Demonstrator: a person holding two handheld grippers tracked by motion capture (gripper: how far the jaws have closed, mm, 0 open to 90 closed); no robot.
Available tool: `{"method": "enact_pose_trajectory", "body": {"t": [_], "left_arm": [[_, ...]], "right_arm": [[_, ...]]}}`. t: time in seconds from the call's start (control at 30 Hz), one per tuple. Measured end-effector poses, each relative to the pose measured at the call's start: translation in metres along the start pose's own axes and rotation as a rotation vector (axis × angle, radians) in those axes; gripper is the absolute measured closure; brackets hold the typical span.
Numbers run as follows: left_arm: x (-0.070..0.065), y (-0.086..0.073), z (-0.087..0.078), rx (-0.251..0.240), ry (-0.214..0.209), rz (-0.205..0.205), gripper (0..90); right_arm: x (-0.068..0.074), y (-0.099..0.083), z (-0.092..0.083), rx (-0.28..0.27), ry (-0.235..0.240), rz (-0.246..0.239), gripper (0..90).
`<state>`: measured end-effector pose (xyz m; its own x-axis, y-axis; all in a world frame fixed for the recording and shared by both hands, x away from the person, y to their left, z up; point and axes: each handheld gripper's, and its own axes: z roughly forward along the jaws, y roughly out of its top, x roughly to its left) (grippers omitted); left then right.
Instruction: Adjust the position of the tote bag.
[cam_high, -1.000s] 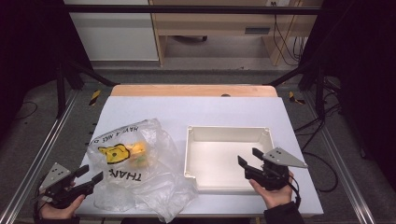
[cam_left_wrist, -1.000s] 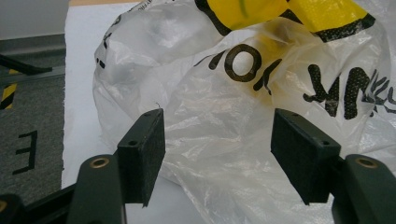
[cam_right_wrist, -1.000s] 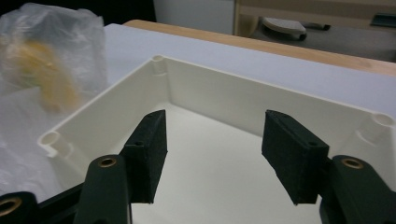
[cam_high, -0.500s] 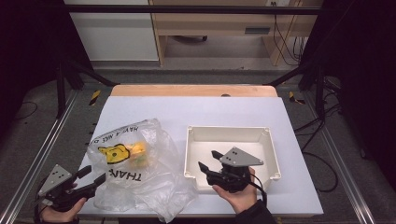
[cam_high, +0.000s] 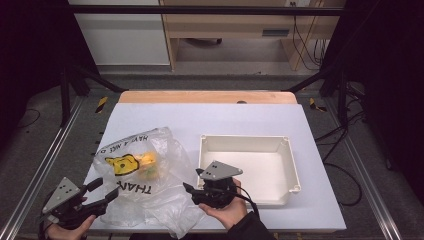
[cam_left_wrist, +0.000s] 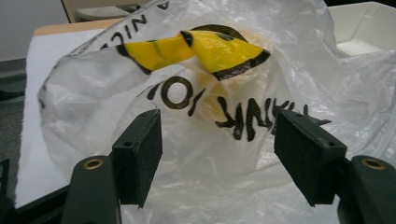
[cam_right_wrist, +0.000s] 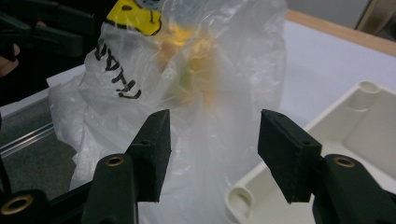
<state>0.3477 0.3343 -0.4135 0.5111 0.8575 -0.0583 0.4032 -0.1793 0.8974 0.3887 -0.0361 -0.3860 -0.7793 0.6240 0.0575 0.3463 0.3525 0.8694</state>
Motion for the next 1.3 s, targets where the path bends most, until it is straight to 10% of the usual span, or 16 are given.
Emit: {"method": "enact_pose_trajectory", "body": {"t": [0.43, 0.77, 1.3], "left_arm": [[-0.009, -0.002, 0.022, 0.059, -0.024, 0.021, 39.7], [-0.007, -0.001, 0.039, 0.12, -0.066, 0.044, 75.1], [-0.004, 0.033, 0.022, 0.029, -0.082, 0.072, 89.8]], "right_arm": [[0.017, -0.005, 0.036, 0.091, 0.068, -0.053, 49.9], [0.015, -0.008, 0.046, 0.124, 0.075, -0.077, 79.0], [0.01, 0.017, 0.03, -0.006, 0.053, -0.086, 89.8]]}}
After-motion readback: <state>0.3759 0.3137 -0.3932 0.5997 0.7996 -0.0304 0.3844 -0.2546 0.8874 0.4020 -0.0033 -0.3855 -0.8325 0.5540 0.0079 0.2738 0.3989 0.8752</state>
